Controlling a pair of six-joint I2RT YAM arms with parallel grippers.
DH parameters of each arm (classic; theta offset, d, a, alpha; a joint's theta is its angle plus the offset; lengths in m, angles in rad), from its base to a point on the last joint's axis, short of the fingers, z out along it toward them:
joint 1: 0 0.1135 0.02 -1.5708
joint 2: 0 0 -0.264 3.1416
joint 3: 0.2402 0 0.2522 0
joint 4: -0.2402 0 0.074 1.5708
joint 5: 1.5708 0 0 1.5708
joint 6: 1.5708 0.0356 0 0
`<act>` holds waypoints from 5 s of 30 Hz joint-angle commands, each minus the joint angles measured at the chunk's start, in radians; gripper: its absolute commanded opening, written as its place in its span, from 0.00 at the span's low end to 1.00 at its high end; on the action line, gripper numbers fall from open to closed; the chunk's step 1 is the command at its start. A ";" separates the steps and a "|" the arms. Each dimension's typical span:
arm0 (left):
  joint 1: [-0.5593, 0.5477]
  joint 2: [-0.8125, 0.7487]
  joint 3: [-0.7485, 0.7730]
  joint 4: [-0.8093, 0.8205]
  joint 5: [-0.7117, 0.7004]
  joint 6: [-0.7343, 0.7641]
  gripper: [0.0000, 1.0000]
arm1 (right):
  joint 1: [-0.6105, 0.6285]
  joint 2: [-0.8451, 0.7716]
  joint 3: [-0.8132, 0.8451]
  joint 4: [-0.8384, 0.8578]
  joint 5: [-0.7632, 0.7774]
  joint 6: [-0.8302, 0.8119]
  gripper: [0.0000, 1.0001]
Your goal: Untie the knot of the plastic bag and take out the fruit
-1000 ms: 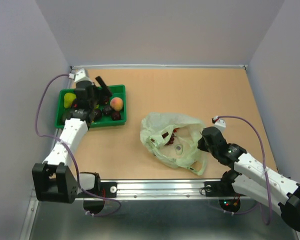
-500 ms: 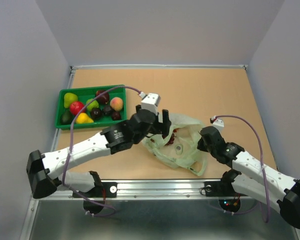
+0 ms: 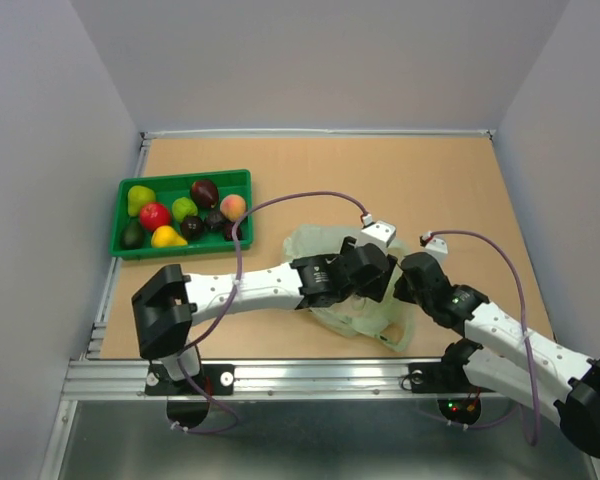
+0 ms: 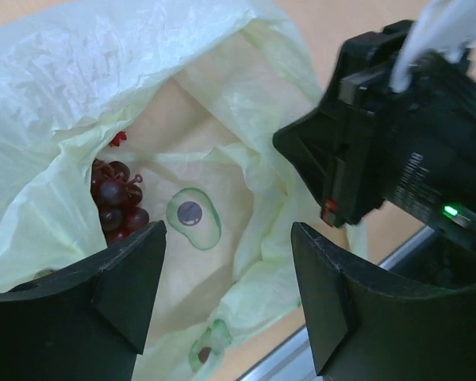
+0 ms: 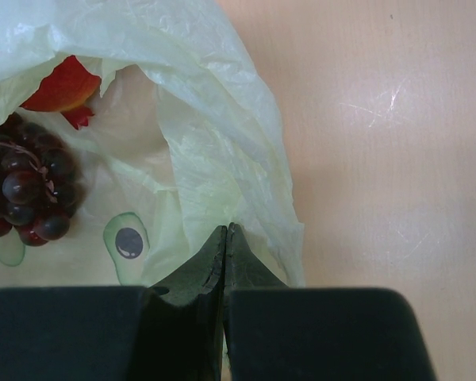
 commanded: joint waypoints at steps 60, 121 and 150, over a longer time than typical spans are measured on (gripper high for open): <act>0.268 0.017 -0.086 0.144 0.246 0.079 0.80 | -0.004 -0.068 0.007 0.032 0.012 -0.003 0.00; 0.973 -0.264 -0.109 0.013 0.203 0.140 0.24 | -0.004 -0.062 0.013 0.032 -0.006 -0.027 0.01; 1.393 -0.103 -0.089 -0.010 0.220 0.183 0.94 | -0.004 -0.053 0.065 0.037 -0.024 -0.102 0.17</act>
